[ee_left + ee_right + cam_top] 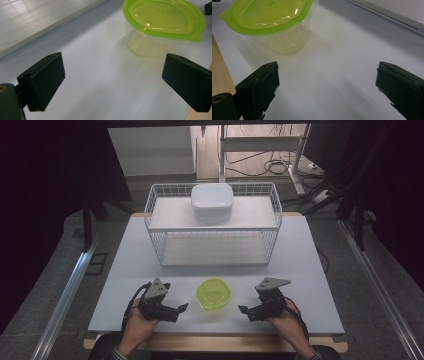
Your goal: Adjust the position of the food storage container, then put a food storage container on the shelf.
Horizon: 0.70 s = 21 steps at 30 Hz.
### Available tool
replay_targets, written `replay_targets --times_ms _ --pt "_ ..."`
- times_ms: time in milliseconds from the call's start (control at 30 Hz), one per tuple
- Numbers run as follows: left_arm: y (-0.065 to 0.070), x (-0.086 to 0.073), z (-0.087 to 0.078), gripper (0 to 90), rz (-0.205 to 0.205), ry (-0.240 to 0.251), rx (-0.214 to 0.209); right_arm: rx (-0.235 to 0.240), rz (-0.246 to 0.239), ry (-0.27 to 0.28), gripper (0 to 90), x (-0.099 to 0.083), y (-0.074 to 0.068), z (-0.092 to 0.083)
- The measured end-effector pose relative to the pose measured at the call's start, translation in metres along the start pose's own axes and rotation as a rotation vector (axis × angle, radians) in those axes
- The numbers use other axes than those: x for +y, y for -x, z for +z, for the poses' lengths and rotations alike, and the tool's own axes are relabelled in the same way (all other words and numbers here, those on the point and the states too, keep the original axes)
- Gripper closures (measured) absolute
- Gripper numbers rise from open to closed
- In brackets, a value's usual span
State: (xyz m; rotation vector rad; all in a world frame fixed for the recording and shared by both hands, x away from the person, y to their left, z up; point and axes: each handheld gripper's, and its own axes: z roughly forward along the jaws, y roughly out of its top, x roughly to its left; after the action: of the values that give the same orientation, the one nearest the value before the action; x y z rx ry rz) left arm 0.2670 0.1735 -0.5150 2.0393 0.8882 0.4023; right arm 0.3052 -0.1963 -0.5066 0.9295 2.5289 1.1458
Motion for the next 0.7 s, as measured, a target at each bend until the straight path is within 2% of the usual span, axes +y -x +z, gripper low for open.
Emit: replay_targets --times_ms 500,700 --pt "-0.0031 -0.0038 0.0001 3.6 0.014 0.004 0.027 -0.004 0.0 0.008 5.1 -0.0002 0.0029 -0.0012" --pt "-0.005 -0.0044 0.0006 3.7 0.004 0.011 0.022 -0.019 -0.006 0.027 4.0 0.0011 0.0038 -0.0038"
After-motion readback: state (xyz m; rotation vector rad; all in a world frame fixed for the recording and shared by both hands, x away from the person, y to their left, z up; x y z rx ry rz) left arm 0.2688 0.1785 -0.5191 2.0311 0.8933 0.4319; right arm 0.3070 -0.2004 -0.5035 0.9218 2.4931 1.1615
